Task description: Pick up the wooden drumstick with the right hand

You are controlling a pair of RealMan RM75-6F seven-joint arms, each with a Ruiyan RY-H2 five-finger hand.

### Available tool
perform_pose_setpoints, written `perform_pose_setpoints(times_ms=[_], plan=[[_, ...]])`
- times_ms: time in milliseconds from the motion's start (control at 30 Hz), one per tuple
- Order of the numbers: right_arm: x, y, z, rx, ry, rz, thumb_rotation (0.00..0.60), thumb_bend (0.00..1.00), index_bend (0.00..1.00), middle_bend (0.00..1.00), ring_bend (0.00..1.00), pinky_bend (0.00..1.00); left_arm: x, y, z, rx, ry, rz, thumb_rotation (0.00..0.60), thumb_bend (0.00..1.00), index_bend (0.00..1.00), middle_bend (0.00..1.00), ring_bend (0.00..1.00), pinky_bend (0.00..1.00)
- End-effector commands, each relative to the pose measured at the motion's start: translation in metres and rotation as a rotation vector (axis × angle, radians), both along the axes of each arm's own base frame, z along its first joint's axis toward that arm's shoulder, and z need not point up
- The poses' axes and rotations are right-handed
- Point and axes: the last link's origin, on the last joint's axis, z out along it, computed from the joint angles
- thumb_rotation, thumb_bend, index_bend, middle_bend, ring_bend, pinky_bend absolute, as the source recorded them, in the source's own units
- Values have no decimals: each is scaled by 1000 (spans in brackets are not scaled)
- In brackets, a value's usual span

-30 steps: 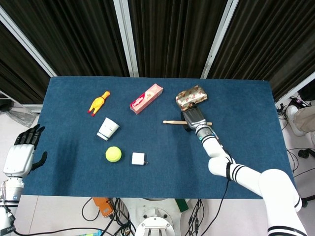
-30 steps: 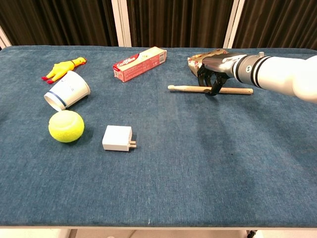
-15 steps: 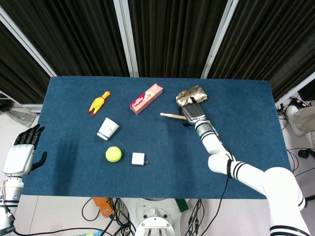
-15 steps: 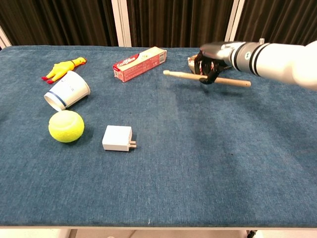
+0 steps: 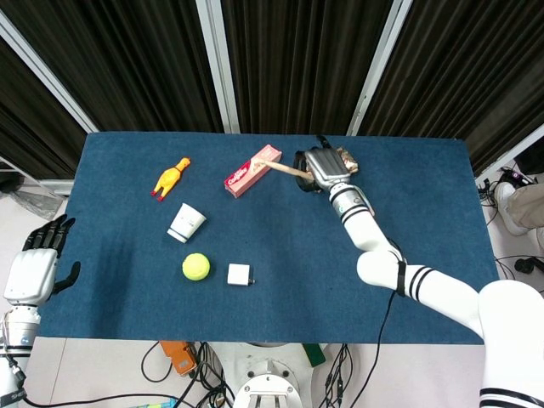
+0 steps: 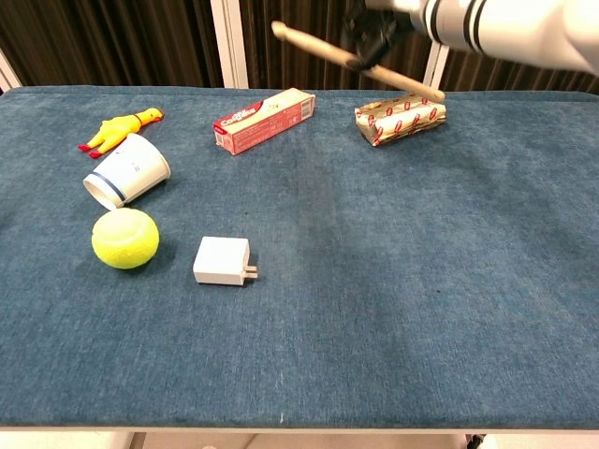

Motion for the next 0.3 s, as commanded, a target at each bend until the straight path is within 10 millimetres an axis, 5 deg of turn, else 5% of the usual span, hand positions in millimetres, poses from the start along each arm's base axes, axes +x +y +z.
perform_pose_setpoints(times_ms=[33,300], plan=[[13,4,16,-31,-85,35,600,744,734,629,382,0,0,0,0,0,0,0,600,391,0,0,71,113],[34,19,26,-28,-250,106,600,744,734,629,382,0,0,-2,1,3,3,0,600,391,0,0,71,113]])
